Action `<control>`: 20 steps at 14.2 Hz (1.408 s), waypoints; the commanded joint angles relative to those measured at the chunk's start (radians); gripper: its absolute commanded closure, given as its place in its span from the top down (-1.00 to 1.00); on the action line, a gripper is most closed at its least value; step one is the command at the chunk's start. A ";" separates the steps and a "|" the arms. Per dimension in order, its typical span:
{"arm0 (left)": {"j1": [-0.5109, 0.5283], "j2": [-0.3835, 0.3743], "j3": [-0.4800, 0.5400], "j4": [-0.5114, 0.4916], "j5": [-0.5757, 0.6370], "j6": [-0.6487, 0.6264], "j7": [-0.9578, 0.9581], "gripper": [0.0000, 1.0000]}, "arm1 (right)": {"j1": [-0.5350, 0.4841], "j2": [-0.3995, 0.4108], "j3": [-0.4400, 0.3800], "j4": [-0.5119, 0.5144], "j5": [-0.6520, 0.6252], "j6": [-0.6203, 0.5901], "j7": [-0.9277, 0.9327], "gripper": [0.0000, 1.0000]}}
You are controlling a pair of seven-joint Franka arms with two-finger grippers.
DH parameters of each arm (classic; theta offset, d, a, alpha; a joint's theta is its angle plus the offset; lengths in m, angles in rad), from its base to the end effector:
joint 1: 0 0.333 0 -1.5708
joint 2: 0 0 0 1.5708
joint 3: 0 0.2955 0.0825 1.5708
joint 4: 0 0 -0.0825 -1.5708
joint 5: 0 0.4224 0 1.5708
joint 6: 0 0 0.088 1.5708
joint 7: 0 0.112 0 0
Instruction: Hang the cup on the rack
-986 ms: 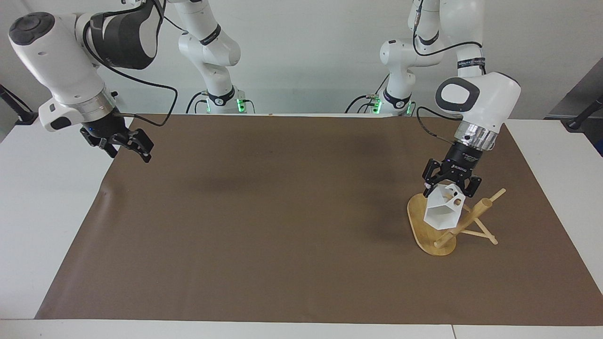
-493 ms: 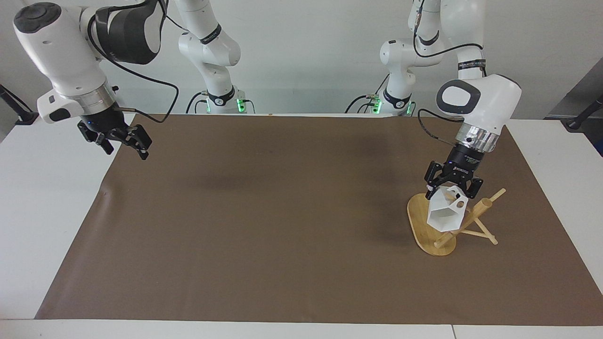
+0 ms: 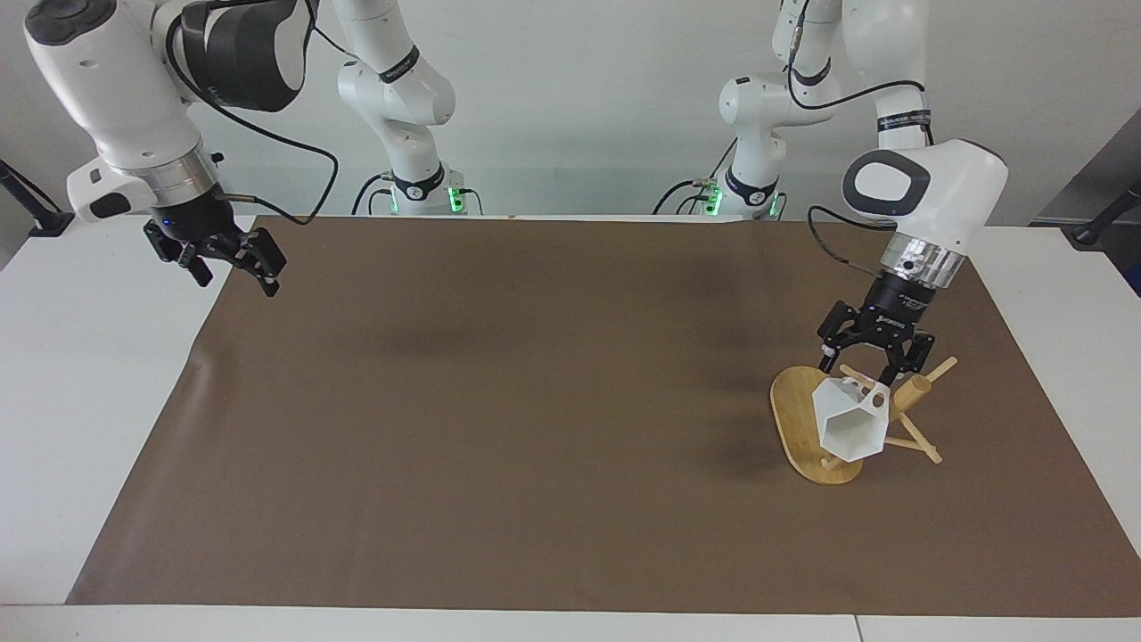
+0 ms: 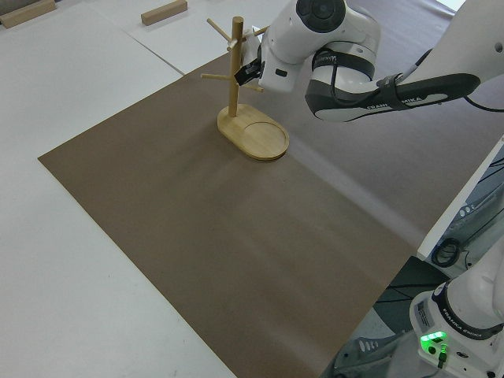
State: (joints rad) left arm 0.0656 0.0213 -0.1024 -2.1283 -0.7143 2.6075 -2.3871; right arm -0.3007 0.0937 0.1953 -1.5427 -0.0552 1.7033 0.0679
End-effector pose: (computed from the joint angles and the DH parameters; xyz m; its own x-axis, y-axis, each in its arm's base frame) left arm 0.6135 -0.0101 0.3993 -0.8106 0.1353 -0.5697 0.3087 0.9255 -0.2194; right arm 0.6270 -0.0767 0.5694 0.9834 -0.1670 0.0709 -0.1696 -0.9850 0.0322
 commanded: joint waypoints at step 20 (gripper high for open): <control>0.168 -0.072 0.027 0.343 0.463 -0.647 0.595 1.00 | 0.224 -0.026 -0.266 0.019 0.021 -0.069 -0.057 1.00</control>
State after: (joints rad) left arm 0.2300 -0.0458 -0.0725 -1.8065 -0.2880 2.0009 -1.8932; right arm -0.0864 0.0841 -0.0606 -1.5408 -0.0529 1.6807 0.0368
